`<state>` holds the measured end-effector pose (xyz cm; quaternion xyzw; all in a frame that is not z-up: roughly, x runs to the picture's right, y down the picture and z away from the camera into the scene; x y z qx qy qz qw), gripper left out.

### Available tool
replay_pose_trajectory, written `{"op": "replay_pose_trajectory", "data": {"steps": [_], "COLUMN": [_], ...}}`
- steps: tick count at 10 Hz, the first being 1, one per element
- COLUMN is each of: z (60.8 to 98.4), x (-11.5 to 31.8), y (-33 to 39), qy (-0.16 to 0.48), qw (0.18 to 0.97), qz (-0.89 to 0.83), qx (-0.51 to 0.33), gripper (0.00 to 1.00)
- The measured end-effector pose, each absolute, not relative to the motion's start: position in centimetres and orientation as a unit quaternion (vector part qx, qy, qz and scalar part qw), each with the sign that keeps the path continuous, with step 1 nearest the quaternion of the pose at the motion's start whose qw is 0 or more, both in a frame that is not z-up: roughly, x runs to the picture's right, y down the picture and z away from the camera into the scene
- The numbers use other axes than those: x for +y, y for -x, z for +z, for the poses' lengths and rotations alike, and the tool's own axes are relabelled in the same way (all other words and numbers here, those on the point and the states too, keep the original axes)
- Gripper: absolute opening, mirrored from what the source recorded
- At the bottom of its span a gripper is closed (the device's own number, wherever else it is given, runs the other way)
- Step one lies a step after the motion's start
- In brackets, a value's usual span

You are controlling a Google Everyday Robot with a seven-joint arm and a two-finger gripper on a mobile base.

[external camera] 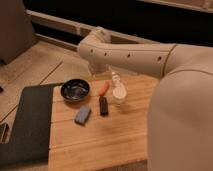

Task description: Stand the bottle upright

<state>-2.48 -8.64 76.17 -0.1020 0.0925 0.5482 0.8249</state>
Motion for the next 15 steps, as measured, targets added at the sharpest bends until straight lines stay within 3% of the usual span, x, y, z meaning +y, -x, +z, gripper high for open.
{"op": "replay_pose_trajectory", "data": {"steps": [5,11,15], "z": [80.3,81.1,82.6], "x": [-14.0,-14.5,-16.9], "y": [-1.9,-4.1,-5.2], "qy": [0.095,0.091,0.044], "qw": [0.788,0.777,0.798], "qz": [0.608,0.623,0.602], "qx": [0.006,0.003,-0.010], "gripper": [0.65,0.65,0.65]}}
